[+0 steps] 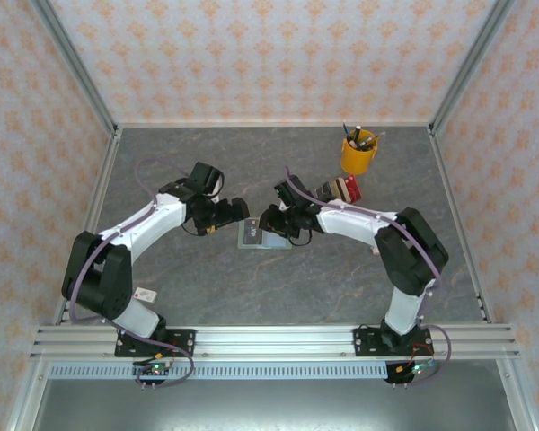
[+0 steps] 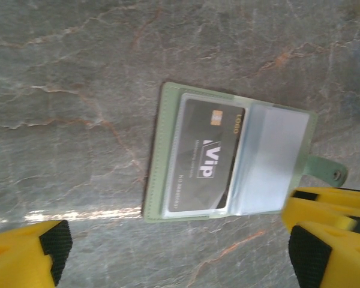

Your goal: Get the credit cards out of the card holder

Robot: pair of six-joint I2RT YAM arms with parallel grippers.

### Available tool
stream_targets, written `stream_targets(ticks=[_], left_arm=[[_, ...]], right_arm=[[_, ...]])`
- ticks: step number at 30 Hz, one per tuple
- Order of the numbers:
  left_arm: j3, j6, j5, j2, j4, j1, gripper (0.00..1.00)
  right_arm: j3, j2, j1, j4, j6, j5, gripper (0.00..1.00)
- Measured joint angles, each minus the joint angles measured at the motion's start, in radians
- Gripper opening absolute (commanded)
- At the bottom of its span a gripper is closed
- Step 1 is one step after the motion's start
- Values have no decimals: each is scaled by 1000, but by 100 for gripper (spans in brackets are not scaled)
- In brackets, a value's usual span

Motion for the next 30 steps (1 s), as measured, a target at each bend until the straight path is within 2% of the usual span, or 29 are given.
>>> stream_targets(ticks=[7,16,23,30], left_arm=[[-14,-47,11,68,88,-9,66],[-9,-57,35,170,129,-31,47],[4,-68,43,223,138,-32,27],[11,-69,44,244,143,-32,18]], right_arm=[[4,67,0,37,39,-22,28],[43,113,0,44,45,-33,28],[60,130,0,38,43,-33,27],[70,153,0,31,37,-33,25]])
